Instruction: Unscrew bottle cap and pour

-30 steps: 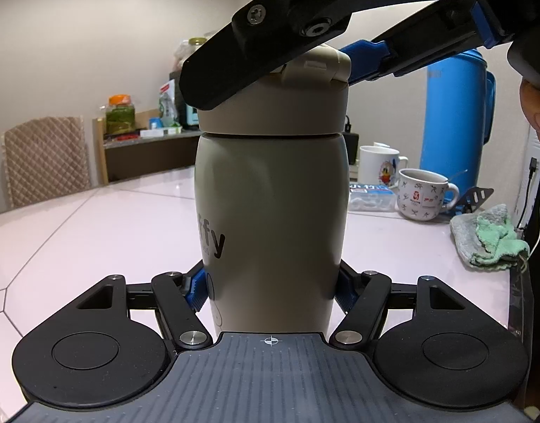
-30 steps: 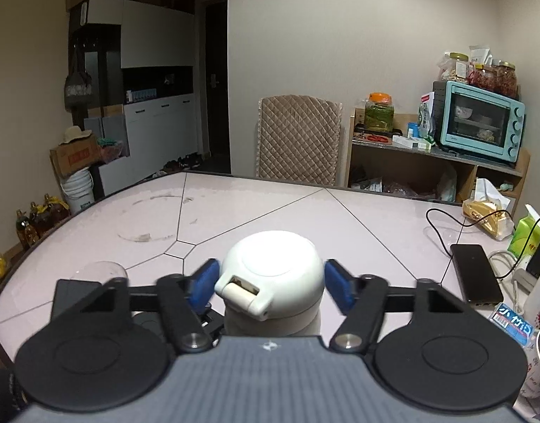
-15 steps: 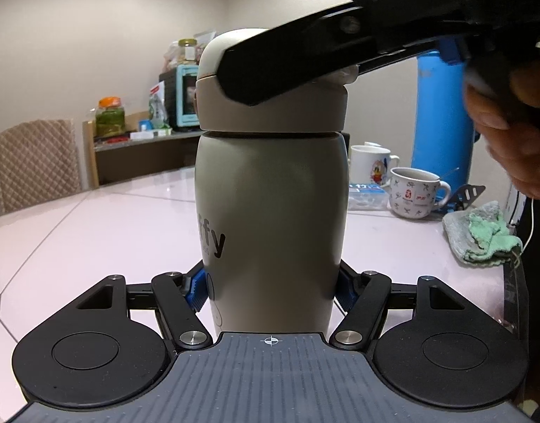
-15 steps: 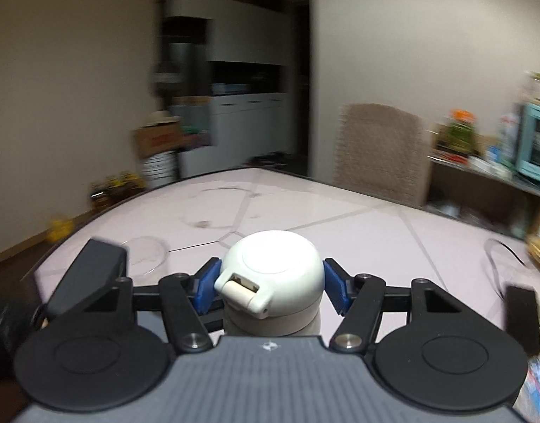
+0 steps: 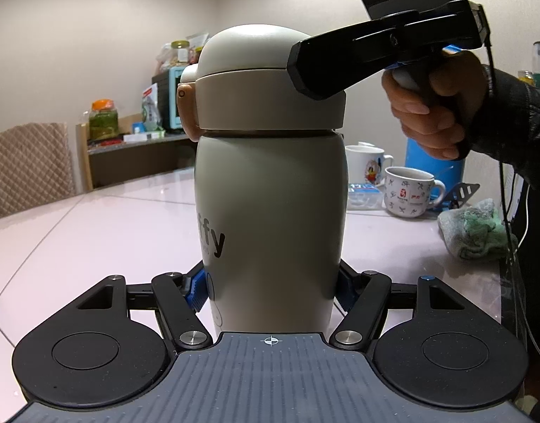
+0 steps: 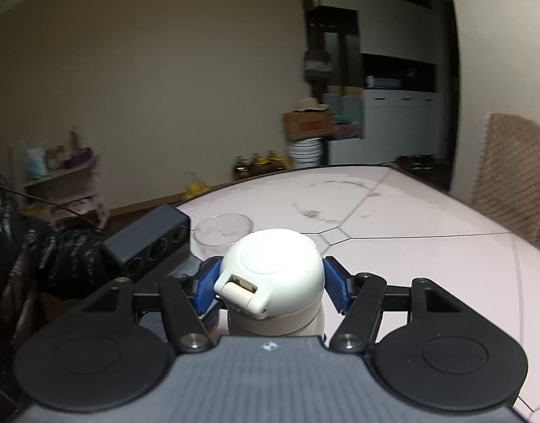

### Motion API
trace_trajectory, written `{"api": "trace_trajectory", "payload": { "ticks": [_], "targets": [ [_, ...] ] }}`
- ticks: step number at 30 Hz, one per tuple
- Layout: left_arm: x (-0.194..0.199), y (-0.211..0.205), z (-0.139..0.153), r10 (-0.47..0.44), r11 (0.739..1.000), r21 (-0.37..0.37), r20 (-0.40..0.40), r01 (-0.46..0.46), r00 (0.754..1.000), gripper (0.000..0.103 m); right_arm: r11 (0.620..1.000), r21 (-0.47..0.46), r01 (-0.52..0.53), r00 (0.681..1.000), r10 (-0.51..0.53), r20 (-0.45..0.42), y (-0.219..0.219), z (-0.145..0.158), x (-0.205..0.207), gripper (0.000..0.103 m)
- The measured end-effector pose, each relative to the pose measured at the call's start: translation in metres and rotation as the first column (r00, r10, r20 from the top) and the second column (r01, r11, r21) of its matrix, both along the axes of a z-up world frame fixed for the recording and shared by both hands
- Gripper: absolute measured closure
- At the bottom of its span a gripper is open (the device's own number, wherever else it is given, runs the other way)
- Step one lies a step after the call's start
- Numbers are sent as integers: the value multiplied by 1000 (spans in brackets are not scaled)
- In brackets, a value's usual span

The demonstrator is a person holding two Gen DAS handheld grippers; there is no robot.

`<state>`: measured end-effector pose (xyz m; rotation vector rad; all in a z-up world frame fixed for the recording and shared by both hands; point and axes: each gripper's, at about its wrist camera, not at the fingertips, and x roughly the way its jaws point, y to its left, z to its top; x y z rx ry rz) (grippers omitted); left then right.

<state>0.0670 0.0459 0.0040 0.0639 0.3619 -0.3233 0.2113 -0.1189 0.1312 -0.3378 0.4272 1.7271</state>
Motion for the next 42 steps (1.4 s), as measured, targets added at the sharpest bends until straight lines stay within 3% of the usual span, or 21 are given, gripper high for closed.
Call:
{"api": "trace_trajectory", "payload": {
  "ticks": [5, 8, 11, 14, 20, 30, 34, 42],
  "targets": [
    [-4, -1, -2, -3, 1000, -1, 3, 3, 1000, 31, 1000, 10, 11, 1000, -11, 3, -3, 2, -2, 36],
    [-4, 0, -2, -2, 1000, 2, 4, 2, 1000, 31, 998, 24, 57, 998, -58, 28, -9, 3, -10, 23],
    [-4, -1, -2, -1, 1000, 2, 4, 1, 1000, 31, 987, 64, 144, 988, -147, 36, -18, 6, -19, 13],
    [-3, -1, -1, 4, 1000, 1, 3, -4, 1000, 31, 966, 86, 243, 968, -247, 38, -25, 9, -29, 13],
    [-3, -1, -1, 9, 1000, 1, 2, -9, 1000, 31, 888, 127, 441, 889, -452, 71, -34, 10, -78, 10],
    [-2, -1, 0, 36, 999, -1, 0, -36, 999, 31, 675, 178, 716, 677, -733, 57, -26, -2, -132, 7],
    [-2, -1, 1, 43, 999, -3, -1, -43, 999, 31, 603, 174, 779, 606, -794, 39, -13, -15, -136, 7],
    [-2, 0, 1, 55, 998, -5, -4, -55, 999, 31, 505, 127, 854, 507, -862, 20, 14, -25, -132, 9]
  ]
}}
